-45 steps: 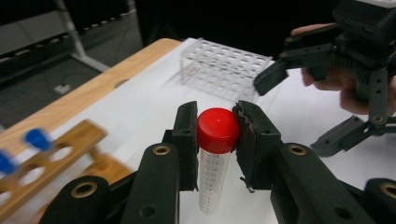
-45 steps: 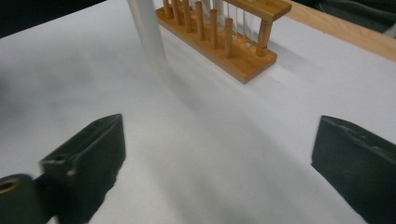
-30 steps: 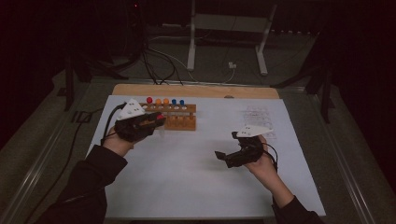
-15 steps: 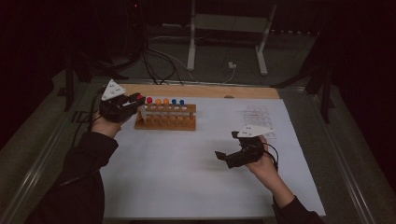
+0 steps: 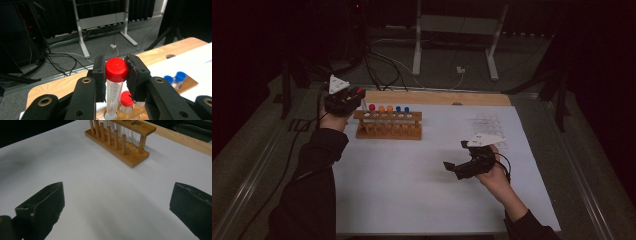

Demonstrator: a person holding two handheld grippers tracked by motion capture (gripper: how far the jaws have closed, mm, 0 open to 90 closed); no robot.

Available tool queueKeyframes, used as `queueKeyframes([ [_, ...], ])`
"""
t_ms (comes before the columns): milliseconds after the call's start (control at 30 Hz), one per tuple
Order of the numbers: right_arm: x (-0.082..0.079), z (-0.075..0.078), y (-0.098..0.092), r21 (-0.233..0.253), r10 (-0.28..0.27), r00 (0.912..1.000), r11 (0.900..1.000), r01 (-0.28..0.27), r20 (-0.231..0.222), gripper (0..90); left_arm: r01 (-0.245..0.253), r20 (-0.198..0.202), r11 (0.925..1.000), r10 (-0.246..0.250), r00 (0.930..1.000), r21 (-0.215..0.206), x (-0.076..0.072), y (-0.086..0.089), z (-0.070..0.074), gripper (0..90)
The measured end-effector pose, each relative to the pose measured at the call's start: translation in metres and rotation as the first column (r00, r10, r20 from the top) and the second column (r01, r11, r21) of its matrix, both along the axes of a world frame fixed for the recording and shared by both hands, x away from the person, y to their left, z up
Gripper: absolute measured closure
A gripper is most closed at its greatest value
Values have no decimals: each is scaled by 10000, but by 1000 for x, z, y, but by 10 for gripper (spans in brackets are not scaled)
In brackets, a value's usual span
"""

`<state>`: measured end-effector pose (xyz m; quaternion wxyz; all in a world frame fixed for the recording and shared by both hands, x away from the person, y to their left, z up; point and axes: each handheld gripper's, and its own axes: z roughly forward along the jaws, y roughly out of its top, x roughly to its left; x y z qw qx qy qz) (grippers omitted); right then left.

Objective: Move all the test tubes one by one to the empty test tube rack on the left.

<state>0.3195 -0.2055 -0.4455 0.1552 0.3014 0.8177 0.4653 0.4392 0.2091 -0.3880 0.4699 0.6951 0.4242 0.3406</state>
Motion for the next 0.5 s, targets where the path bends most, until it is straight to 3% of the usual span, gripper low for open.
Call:
queueKeyframes([
  [67,0,0,0,-29,10,10000,10000,-10,-1,0,-68,-89,9998,70,9999,173,4,-2,-6,717],
  [233,0,1,-2,33,16,10000,10000,-16,13,0,-150,-538,9999,153,9984,56,9,-4,-25,717],
  [300,0,1,-2,36,23,10000,10000,-23,3,0,-259,-650,9995,272,9975,204,10,-5,-32,717],
  [500,0,1,-3,53,22,10000,10000,-22,11,0,-321,-1099,9995,319,9934,2,13,0,-48,716],
])
